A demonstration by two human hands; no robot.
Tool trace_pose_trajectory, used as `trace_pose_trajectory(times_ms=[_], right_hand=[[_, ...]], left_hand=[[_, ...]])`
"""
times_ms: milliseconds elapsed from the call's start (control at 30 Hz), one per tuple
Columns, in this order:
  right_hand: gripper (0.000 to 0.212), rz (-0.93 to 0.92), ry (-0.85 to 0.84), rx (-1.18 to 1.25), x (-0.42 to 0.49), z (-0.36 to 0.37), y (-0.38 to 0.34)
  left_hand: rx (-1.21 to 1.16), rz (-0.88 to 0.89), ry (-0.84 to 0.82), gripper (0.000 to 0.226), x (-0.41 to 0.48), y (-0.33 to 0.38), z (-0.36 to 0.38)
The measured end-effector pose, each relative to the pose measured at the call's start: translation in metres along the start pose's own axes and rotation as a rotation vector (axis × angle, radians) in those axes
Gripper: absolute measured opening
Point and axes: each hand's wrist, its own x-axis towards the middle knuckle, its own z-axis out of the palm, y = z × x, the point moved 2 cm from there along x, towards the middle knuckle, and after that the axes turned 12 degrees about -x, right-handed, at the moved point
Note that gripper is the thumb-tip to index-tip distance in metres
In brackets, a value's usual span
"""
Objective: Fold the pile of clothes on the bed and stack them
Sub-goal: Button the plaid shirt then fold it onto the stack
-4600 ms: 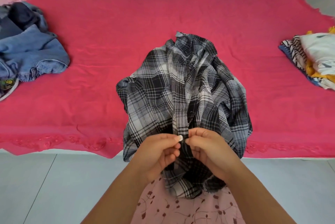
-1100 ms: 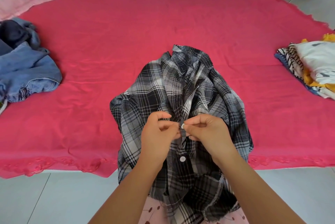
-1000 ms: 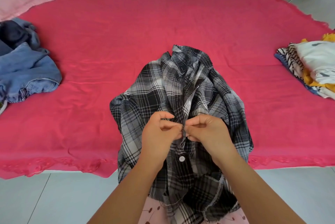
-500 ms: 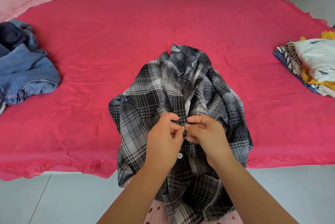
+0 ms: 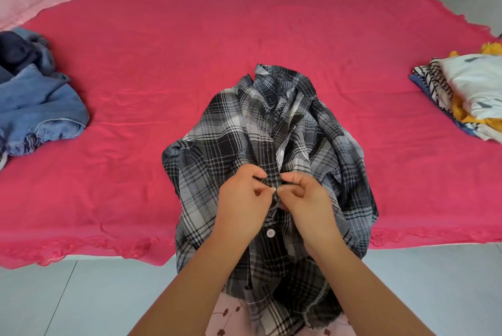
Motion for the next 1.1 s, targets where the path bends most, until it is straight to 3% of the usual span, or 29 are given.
trace_pose_trajectory(times_ms=[267, 367, 467, 600, 733, 933, 1100], right_hand=[[0.031, -0.058, -0.012, -0.169, -0.003, -0.004, -0.002], [0.033, -0.109, 0.01, -0.225, -0.003, -0.004, -0.004], [0.035, -0.152, 0.018, -0.255, -0.004, -0.004, -0.005], [0.034, -0.177, -0.036, -0.222, -0.005, -0.009, -0.009], [0.032, -0.162, -0.163, -0.241, -0.011, -0.013, -0.016], [0.029, -0.185, -0.477, -0.417, -0.036, -0.016, -0.023], [0.02, -0.253, -0.891, -0.858, -0.051, -0.021, -0.023]], left_hand=[[0.218, 0.161, -0.088, 0.027, -0.001, 0.003, 0.002], [0.202, 0.163, -0.093, 0.025, 0.0, 0.003, 0.002], [0.012, 0.013, -0.078, 0.02, 0.002, -0.002, 0.0], [-0.525, -0.356, -0.143, 0.024, 0.004, -0.008, -0.008], [-0.644, -0.456, -0.261, 0.018, 0.009, -0.011, -0.019], [-0.407, -0.252, -0.051, 0.004, 0.025, -0.009, -0.022], [-0.189, -0.14, -0.073, 0.016, 0.025, -0.02, -0.012]])
